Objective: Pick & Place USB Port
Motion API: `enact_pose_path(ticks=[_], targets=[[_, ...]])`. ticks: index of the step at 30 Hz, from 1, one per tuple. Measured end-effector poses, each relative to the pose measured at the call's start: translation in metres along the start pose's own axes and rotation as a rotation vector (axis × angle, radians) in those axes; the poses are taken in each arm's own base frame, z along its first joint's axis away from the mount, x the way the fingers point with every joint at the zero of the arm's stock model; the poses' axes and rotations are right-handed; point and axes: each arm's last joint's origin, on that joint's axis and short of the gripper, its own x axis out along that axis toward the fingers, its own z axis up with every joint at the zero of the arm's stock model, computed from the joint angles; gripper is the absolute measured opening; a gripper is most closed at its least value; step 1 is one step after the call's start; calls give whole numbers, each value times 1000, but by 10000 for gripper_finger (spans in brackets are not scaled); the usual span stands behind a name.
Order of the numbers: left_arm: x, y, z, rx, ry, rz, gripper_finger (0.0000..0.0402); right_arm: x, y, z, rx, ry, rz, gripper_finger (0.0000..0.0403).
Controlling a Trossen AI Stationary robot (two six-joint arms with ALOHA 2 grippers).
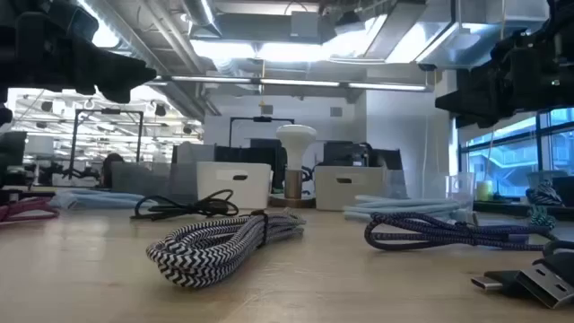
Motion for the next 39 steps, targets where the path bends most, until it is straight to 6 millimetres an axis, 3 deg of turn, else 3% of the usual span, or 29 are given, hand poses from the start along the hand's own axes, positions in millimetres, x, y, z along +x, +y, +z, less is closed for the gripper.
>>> enact_pose_path(ticks=[33, 39], targets=[[0, 0, 0, 0, 0, 0, 160, 0, 0, 0, 0, 0, 0, 44], [0, 0, 0, 0, 0, 0, 160, 0, 0, 8, 20, -78, -3, 44]])
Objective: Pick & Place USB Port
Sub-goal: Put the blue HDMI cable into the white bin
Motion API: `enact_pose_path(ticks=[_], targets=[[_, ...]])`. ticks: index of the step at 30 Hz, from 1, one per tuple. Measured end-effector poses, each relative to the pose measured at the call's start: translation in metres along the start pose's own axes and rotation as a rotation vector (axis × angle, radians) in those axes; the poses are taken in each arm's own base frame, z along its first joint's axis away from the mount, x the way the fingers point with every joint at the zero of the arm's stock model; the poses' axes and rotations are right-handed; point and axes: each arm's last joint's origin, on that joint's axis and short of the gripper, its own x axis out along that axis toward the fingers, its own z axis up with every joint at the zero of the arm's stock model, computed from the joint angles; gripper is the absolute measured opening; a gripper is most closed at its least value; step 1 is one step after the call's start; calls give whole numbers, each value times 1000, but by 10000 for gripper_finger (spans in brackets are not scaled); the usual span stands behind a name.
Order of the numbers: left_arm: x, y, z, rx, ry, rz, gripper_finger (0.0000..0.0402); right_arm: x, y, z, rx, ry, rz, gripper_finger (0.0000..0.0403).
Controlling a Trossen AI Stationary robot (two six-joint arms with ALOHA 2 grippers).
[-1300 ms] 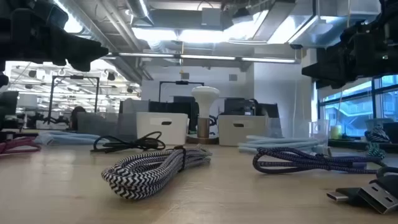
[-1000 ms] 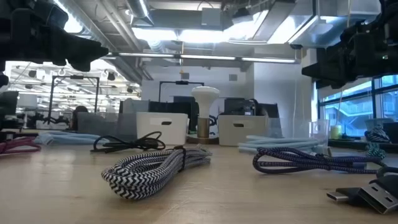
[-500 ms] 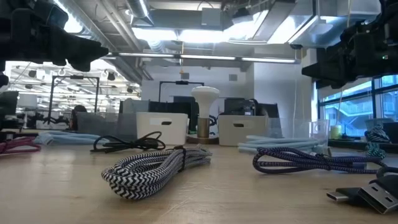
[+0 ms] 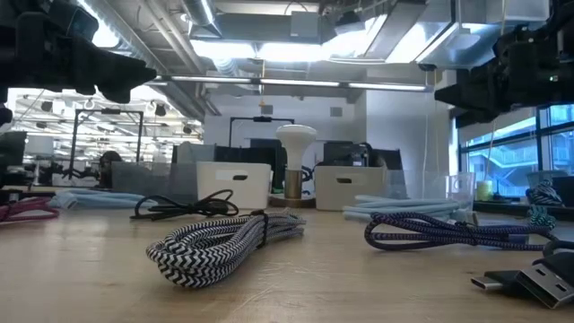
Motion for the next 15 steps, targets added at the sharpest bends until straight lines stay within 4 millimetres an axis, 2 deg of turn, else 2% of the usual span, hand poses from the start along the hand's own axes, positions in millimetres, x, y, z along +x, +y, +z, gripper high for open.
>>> enact_pose_path(ticks=[4, 8, 15], targets=[[0, 0, 1, 0, -10, 3, 160, 0, 0, 6, 3, -61, 12, 44], [0, 1, 10, -79, -99, 9, 160, 0, 0, 9, -24, -94, 5, 44], [-8, 3, 38, -57, -402, 75, 160, -2, 0, 22, -26, -222, -10, 44]])
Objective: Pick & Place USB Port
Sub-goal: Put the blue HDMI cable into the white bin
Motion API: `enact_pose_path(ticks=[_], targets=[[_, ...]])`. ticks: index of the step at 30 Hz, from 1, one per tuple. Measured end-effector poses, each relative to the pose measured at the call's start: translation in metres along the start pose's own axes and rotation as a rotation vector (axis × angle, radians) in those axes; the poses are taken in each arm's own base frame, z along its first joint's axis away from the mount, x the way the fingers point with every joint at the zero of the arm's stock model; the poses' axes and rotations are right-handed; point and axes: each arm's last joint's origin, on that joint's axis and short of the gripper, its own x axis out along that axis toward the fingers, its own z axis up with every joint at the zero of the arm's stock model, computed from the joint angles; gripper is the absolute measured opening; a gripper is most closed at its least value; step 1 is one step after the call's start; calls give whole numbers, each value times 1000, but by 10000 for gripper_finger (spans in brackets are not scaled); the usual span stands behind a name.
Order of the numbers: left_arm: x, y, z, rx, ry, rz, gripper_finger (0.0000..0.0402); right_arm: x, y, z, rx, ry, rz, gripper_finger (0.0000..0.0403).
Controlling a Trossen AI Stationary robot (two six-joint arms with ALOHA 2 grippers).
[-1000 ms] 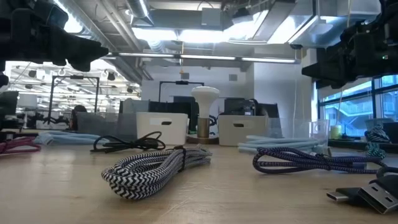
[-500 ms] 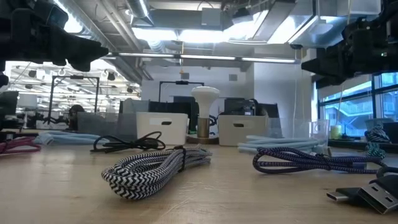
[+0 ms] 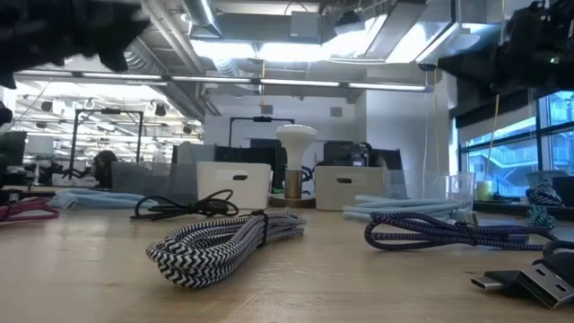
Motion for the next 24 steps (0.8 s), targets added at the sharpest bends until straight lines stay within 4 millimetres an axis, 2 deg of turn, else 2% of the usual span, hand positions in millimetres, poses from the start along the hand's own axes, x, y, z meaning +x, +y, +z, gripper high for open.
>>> enact_pose_path(ticks=[4, 7, 11, 15, 19, 24], targets=[[-1, -1, 13, -38, -136, -18, 160, 0, 1, 12, 15, -72, 38, 44], [-1, -1, 17, -45, -172, -20, 160, 3, 1, 23, 43, -80, 40, 44], [-2, -1, 18, -47, -185, -9, 160, 10, 2, 36, 47, 10, 43, 44], [-2, -1, 18, -41, -185, -3, 160, 25, 4, 56, 17, 84, 46, 44], [-1, 0, 13, -32, -134, 1, 160, 47, 6, 74, -92, 248, -14, 44], [-1, 2, 10, -5, -109, 77, 160, 71, 2, 90, -191, 581, -247, 44]])
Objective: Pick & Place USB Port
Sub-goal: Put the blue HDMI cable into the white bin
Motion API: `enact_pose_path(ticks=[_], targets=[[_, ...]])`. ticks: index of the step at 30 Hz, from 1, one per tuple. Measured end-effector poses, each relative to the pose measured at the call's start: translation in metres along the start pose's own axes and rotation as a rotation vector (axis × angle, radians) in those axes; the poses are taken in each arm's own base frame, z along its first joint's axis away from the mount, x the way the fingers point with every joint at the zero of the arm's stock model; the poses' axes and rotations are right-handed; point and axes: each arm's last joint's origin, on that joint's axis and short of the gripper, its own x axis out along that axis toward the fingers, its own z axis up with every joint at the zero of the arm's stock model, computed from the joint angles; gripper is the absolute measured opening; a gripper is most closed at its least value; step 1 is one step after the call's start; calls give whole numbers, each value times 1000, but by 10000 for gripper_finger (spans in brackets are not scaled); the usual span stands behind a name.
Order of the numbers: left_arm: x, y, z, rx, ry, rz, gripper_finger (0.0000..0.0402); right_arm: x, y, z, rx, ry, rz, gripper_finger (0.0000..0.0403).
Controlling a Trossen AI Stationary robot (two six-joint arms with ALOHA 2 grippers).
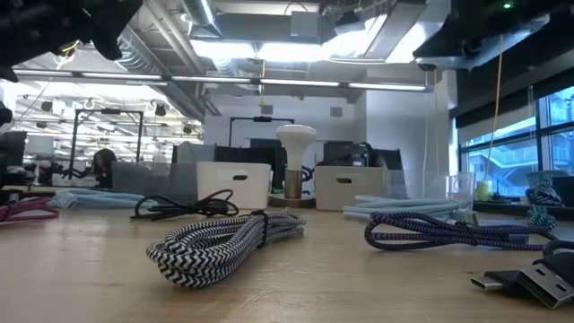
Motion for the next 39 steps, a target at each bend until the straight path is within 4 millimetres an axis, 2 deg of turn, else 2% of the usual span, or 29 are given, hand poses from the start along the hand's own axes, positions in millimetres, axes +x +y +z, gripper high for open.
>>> enact_pose_path(ticks=[5, 10, 14, 25, 33, 39], targets=[[0, 2, -4, 28, 45, 51, 160, 10, 4, 18, 4, 253, 31, 44], [0, 4, -5, 56, 48, 135, 160, 25, 18, 25, -3, 374, 247, 44], [-1, 6, -8, 115, 83, 181, 160, 40, 33, 15, 29, 482, 396, 44], [-4, 8, -24, 111, 250, 229, 160, 84, 94, -28, -34, 743, 497, 44], [-3, 8, -22, 119, 234, 226, 160, 94, 136, -45, -20, 792, 647, 44], [-3, 8, -22, 115, 234, 226, 160, 99, 146, -53, -65, 783, 605, 49]])
